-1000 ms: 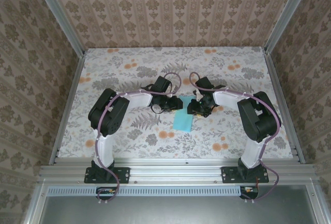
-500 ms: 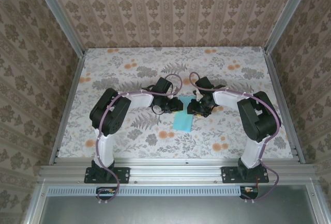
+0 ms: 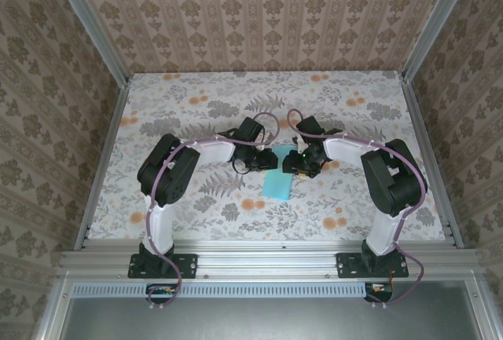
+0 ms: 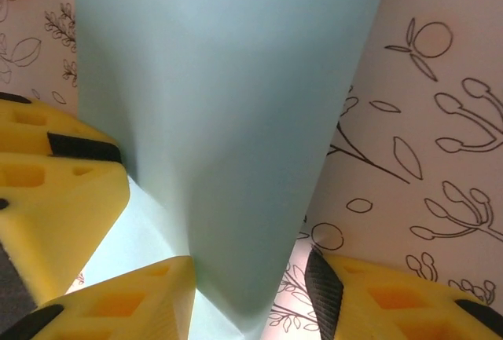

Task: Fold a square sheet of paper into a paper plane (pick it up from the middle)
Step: Hold the square sheet of paper at the center of the table, then fold the square sheet of paper in half at the center of the table.

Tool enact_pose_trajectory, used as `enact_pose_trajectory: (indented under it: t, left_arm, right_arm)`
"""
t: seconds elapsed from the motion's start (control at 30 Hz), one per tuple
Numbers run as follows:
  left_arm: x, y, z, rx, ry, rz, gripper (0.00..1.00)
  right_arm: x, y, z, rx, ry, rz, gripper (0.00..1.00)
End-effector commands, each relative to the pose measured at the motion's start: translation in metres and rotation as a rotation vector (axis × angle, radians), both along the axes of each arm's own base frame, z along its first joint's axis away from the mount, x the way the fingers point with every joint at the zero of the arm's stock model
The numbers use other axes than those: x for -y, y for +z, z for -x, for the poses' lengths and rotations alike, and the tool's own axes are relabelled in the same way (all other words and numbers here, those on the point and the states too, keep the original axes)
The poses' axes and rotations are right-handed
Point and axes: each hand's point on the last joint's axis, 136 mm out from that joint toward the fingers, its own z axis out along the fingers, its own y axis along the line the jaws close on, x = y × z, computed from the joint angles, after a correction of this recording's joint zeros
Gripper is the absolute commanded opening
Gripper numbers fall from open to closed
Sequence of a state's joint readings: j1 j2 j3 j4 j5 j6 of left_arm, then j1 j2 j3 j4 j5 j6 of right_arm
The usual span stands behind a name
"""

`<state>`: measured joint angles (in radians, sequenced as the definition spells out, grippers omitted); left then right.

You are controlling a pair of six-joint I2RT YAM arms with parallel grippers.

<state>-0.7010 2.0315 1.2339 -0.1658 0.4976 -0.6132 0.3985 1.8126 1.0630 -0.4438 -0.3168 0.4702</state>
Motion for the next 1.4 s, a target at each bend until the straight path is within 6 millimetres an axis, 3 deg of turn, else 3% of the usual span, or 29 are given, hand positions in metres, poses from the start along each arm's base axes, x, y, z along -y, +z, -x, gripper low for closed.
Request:
enact_pose_trajectory:
  t: [0.0,0.2,0.43,0.57,0.73,1.23,1.37]
  left_arm:
    - [-0.035,-0.062,0.024,-0.09,-0.005,-0.216,0.21]
    - [-0.038,-0.067,0.025,-0.087,-0.011,-0.236,0.21]
    - [-0.039,-0.07,0.027,-0.09,-0.02,-0.242,0.21]
    - [-0.038,-0.069,0.027,-0.089,-0.022,-0.24,0.21]
    - [-0.039,-0.069,0.028,-0.088,-0.023,-0.242,0.21]
    - [-0.044,-0.078,0.03,-0.093,-0.032,-0.276,0.21]
    - [-0.043,-0.078,0.029,-0.094,-0.032,-0.277,0.21]
  right_arm:
    - [0.015,-0.003,0.013,-0.026,-0.024,0.038,0.48]
    - [0.012,0.032,0.009,0.054,-0.092,-0.089,0.46]
    - [-0.023,0.061,-0.003,0.09,-0.17,-0.406,0.24]
    - [-0.031,0.047,-0.009,0.052,-0.181,-0.444,0.14]
    - [-0.029,0.028,-0.012,0.029,-0.165,-0.39,0.12]
    - [0.016,-0.025,0.004,-0.016,-0.159,-0.137,0.11]
    - [0.015,-0.018,0.004,-0.01,-0.162,-0.167,0.11]
